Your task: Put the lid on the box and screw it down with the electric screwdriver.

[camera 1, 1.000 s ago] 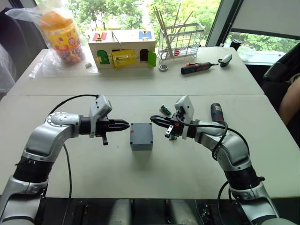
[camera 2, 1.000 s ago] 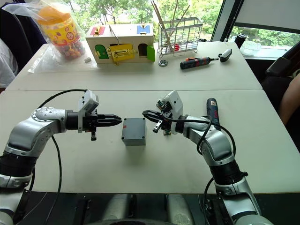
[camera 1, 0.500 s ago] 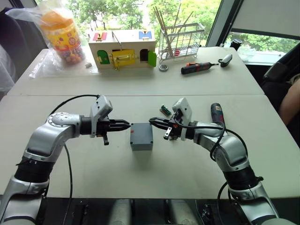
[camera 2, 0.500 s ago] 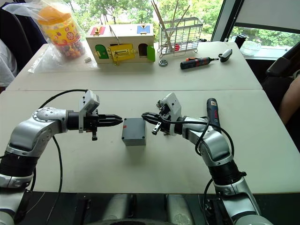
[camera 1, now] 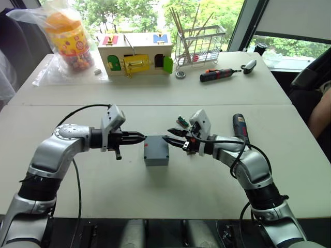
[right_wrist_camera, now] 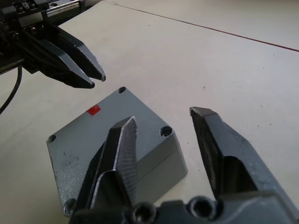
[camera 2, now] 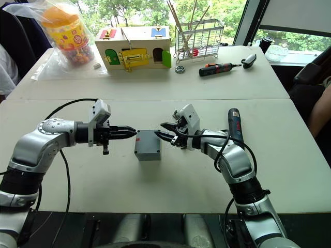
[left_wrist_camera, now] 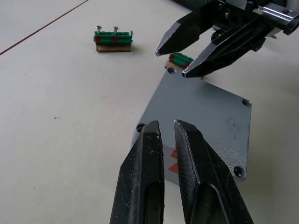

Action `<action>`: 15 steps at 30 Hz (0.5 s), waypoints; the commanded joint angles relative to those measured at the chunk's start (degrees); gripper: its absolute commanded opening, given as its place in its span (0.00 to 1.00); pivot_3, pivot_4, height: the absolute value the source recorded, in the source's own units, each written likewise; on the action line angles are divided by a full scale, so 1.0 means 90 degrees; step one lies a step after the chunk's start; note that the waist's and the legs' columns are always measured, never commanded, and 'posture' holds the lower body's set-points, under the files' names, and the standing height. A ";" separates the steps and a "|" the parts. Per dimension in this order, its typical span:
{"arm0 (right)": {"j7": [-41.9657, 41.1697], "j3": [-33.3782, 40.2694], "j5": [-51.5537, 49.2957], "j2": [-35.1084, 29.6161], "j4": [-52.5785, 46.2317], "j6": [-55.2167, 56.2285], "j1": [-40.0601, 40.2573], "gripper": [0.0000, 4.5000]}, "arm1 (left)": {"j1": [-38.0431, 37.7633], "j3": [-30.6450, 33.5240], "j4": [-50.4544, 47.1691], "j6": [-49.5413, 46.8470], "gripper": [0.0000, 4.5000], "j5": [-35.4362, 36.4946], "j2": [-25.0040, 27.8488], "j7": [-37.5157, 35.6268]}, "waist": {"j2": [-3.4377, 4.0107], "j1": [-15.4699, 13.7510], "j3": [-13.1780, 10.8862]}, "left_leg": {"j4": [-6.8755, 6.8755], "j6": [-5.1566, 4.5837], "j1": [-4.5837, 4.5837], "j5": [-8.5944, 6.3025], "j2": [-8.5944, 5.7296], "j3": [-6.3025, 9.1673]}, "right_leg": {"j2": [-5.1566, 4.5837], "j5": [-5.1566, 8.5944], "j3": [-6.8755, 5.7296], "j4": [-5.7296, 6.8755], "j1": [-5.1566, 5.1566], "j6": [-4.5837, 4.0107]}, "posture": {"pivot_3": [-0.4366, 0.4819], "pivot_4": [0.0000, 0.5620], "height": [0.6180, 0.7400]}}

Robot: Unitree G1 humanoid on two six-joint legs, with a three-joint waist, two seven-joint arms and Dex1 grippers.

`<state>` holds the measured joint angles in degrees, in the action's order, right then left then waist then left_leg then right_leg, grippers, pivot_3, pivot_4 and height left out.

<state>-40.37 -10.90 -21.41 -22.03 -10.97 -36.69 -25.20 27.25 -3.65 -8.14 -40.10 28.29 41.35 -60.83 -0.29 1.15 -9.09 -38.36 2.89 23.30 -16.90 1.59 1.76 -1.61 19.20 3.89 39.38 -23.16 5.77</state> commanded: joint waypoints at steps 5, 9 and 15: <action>0.0178 0.1329 -0.0696 -0.0848 -0.0901 -0.1194 -0.0434 0.99 | 0.0317 -0.0084 -0.0362 0.0086 0.10 0.0166 -0.0155 -0.0190 | 0.0001 -0.0025 -0.0001 | -0.0001 0.0000 0.0002 0.0000 0.0000 0.0000 | -0.0003 0.0000 0.0000 0.0000 -0.0001 0.0000 | 0.48 0.27 0.97; 0.0016 0.2009 -0.1075 -0.2236 -0.0701 -0.2675 -0.1012 0.99 | 0.0524 -0.0295 -0.0437 0.0250 0.10 0.0143 -0.0224 -0.0469 | 0.0002 -0.0048 -0.0001 | -0.0005 0.0001 0.0003 0.0000 0.0000 0.0000 | -0.0013 0.0000 0.0000 -0.0001 0.0004 0.0000 | 0.48 0.27 0.97; -0.0605 0.0988 -0.0884 -0.4410 0.1102 -0.4761 -0.2133 0.99 | 0.0711 -0.0752 -0.0740 0.0631 0.10 0.0034 -0.0408 -0.0806 | 0.0003 -0.0002 -0.0002 | 0.0007 -0.0002 0.0001 -0.0001 -0.0004 -0.0009 | 0.0000 0.0000 0.0008 -0.0011 -0.0001 -0.0001 | 0.48 0.27 0.97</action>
<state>-42.00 2.87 -29.36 -57.85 -4.44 -74.68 -42.70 32.57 -10.35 -12.53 -36.03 28.62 37.88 -67.32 -0.27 1.13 -9.10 -38.25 2.87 23.30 -16.90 1.54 1.67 -1.62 19.20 3.97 39.27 -23.17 5.76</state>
